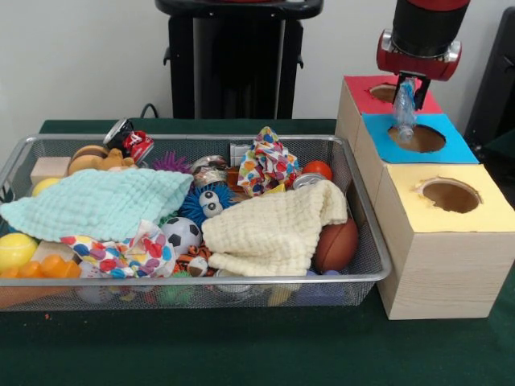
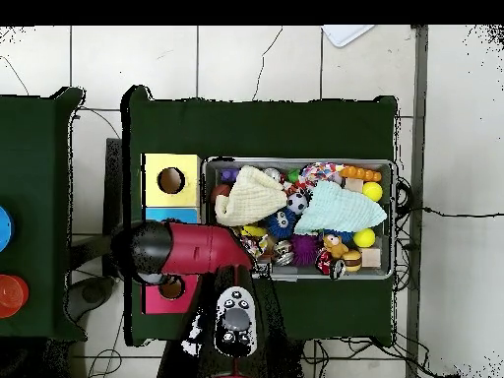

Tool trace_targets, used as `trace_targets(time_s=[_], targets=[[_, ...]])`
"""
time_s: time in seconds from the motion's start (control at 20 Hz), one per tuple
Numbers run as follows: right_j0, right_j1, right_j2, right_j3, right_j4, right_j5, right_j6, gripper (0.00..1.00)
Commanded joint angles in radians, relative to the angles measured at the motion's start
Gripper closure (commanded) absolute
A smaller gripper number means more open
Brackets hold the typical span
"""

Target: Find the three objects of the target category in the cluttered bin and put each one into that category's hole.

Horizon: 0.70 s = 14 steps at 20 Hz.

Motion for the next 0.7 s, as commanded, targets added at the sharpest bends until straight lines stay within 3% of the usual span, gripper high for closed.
trace_targets(time_s=[0.05, 0.1, 0.3, 0.7], targets=[[-0.042, 0.119, 0.066, 0.049, -0.007, -0.152, 0.090, 1.00], [-0.044, 0.125, 0.065, 0.043, -0.010, -0.167, 0.092, 0.00], [-0.046, 0.125, 0.076, 0.045, -0.010, -0.202, 0.087, 0.00], [-0.030, 0.144, 0.053, -0.014, -0.017, -0.146, 0.102, 0.00]])
